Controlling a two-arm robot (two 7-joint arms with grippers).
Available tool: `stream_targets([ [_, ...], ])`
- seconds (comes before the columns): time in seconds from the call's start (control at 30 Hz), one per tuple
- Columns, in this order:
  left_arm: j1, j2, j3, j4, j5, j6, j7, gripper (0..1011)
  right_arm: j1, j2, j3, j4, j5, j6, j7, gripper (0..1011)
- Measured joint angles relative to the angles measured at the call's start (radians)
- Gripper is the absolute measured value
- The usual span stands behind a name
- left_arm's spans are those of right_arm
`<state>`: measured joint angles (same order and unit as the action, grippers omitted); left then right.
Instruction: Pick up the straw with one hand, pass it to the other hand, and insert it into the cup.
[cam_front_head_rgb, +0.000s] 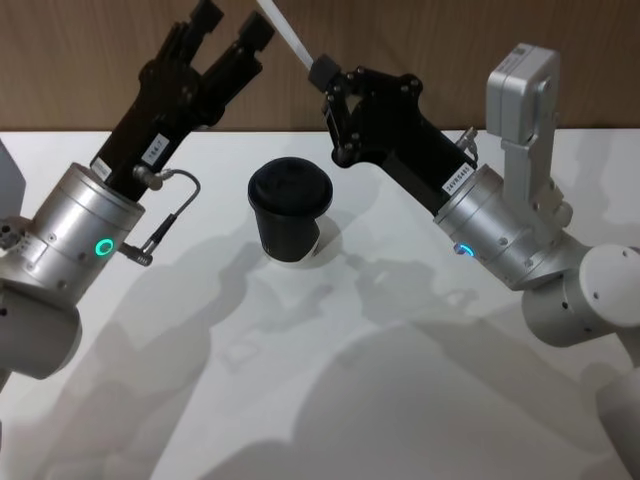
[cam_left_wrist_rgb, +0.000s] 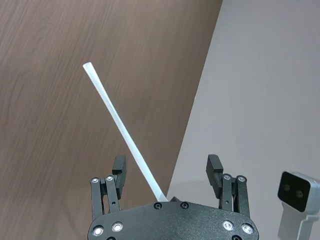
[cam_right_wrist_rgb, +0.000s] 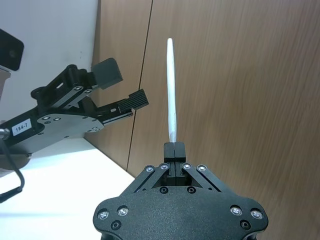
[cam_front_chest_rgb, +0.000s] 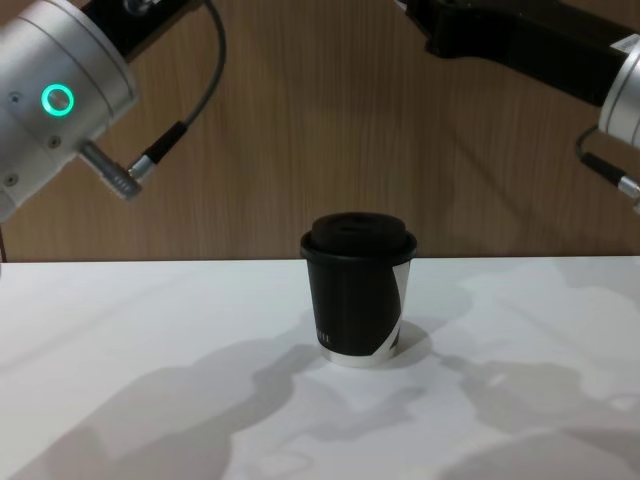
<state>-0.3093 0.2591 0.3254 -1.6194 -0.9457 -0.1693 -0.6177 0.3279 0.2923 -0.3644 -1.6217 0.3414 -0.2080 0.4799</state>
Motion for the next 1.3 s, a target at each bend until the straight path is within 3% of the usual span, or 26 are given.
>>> stream_targets([
  [0.8, -0.101, -0.054, 0.032, 0.108, -0.112, 0.068, -0.002, 1003, 0.0, 0.0, 0.0, 0.0, 0.0, 0.0, 0.0, 1],
  [1.3, -0.143, -0.067, 0.052, 0.155, -0.147, 0.087, -0.01, 1003, 0.0, 0.0, 0.0, 0.0, 0.0, 0.0, 0.0, 1],
])
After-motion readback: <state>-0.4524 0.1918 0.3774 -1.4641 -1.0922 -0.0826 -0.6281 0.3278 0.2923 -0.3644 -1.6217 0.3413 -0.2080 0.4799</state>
